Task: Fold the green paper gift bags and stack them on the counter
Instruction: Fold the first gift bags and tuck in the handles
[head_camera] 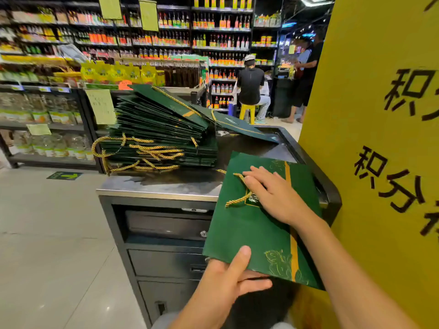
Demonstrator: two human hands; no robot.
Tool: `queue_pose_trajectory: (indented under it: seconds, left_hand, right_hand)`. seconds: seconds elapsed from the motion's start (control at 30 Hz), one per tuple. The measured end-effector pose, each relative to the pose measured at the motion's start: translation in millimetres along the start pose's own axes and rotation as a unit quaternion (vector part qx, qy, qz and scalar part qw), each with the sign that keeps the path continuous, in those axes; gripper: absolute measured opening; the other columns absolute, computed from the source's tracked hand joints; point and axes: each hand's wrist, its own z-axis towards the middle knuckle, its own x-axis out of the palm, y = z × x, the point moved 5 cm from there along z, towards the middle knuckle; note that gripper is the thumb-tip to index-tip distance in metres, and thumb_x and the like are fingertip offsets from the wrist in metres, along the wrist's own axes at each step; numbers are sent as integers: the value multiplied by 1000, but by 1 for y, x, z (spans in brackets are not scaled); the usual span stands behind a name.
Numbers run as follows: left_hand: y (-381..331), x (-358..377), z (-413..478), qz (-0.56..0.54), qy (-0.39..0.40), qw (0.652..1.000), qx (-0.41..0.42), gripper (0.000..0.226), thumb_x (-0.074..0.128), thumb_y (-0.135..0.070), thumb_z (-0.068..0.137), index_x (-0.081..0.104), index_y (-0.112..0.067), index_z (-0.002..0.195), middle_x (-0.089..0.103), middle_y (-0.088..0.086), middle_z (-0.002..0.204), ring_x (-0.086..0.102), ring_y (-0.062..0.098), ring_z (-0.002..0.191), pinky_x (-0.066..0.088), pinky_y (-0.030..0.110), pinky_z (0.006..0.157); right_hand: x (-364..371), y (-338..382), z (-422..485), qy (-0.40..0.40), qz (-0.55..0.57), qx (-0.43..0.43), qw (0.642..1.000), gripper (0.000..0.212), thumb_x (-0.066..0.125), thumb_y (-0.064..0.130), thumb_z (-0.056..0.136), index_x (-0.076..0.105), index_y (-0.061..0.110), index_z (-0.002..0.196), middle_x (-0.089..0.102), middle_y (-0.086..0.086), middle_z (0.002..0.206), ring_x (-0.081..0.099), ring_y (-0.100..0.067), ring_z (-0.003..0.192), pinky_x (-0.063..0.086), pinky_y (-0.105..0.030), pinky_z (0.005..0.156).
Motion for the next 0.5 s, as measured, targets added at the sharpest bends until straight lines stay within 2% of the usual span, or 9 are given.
queue_pose_trajectory:
  seconds: [0.17, 0.27, 0.33, 0.4, 0.47, 0.5]
  left_hand:
    - [-19, -19, 4, 87, 12, 995, 37, 44, 62, -31, 86, 56, -24, 128, 75, -2, 119, 71, 22, 111, 60, 36, 87]
    - [-32, -32, 11, 74, -13, 995, 61, 35, 57, -27, 94, 61, -14, 126, 74, 5, 119, 71, 21, 109, 60, 30, 82]
    - [-40, -38, 16, 55, -39, 997, 42, 29, 48, -29, 103, 65, -14, 122, 75, 7, 115, 73, 19, 102, 60, 29, 76]
    - [-47, -44, 23, 76, -41, 996, 15, 40, 40, -40, 104, 70, -16, 117, 75, 8, 113, 73, 22, 102, 61, 35, 80]
    - [-55, -46, 32, 121, -39, 992, -6, 54, 39, -51, 103, 69, -9, 120, 76, 11, 111, 69, 33, 106, 55, 48, 95]
    - [-61, -46, 37, 139, -42, 989, -18, 58, 40, -52, 103, 67, -5, 121, 77, 10, 103, 69, 34, 101, 55, 49, 94]
  right_hand:
    - [-3, 2, 2, 17, 0, -4, 1000, 41, 37, 45, 108, 58, 31, 140, 45, 5, 157, 28, -12, 151, 16, -45, 124]
    - [-2, 1, 4, 11, -4, -6, 1000, 40, 40, 45, 107, 59, 29, 139, 46, 5, 156, 29, -12, 150, 17, -43, 124]
    - [-1, -1, 5, 13, -6, -7, 1000, 42, 42, 48, 106, 58, 30, 141, 44, 4, 157, 29, -12, 150, 16, -43, 124]
    - [0, -3, 6, 20, -7, -7, 1000, 45, 44, 51, 104, 55, 32, 143, 41, 5, 159, 28, -11, 151, 15, -44, 125]
    - [0, -4, 6, 28, -2, -10, 1000, 46, 48, 53, 102, 55, 33, 143, 40, 7, 160, 27, -10, 151, 16, -46, 126]
    - [0, -4, 5, 32, 1, -13, 999, 47, 50, 53, 101, 55, 34, 143, 41, 8, 159, 27, -9, 151, 17, -46, 126]
